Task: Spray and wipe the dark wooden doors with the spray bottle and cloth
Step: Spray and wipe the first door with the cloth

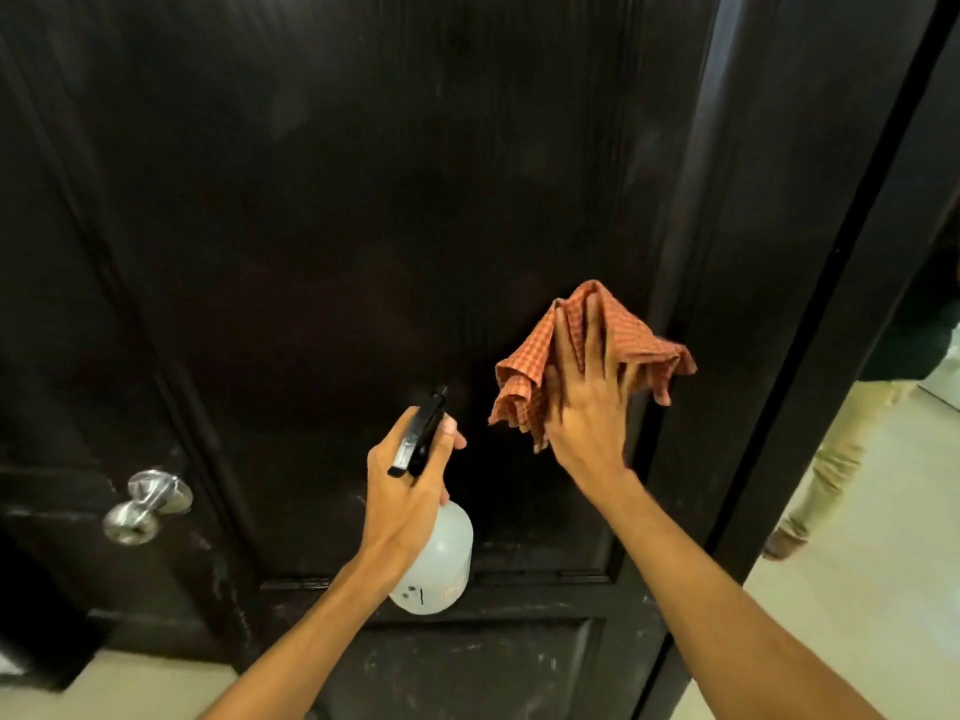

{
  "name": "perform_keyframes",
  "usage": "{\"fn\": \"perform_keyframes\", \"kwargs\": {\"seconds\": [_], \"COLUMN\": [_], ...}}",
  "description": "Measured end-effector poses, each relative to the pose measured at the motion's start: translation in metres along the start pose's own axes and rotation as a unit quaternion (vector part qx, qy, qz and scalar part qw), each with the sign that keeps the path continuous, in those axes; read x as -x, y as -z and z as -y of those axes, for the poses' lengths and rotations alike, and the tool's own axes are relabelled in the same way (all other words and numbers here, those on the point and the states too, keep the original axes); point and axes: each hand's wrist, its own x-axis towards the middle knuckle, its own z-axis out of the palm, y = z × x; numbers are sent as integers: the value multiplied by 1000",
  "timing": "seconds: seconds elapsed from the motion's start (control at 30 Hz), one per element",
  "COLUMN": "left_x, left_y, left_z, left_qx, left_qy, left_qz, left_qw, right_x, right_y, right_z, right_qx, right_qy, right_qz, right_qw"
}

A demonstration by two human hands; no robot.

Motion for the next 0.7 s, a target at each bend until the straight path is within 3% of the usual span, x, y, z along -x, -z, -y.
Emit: {"fn": "perform_keyframes", "kwargs": {"seconds": [0.13, 0.27, 0.4, 0.47, 0.53, 0.57, 0.6, 0.7], "left_x": [20, 46, 67, 75, 78, 79, 79, 81], "left_y": [-4, -12, -17, -15, -7, -1, 7, 32], "left_z": [22, 49, 71, 78, 82, 86, 90, 106], "left_qx": [-8, -39, -46, -27, -12, -12, -16, -27], "left_qy": [23, 42, 46, 48, 42, 35, 27, 13], "left_qz": [-4, 12, -11, -30, -39, -42, -45, -65], "left_qw": [1000, 998, 998, 998, 998, 998, 999, 997], "right_x": [79, 84, 78, 95, 99, 88, 73, 46], "right_y": [-31, -31, -41, -53, -55, -55, -52, -54], "right_z": [-8, -30, -9, 11, 14, 12, 14, 47], "right_qx": [37, -15, -16, -9, 38, 52, 47, 21], "right_qy": [82, -45, -80, 28, 194, 228, 207, 26], "right_qz": [85, 39, -6, 49, 111, 107, 74, -34], "right_qw": [992, 998, 997, 998, 974, 966, 974, 999]}}
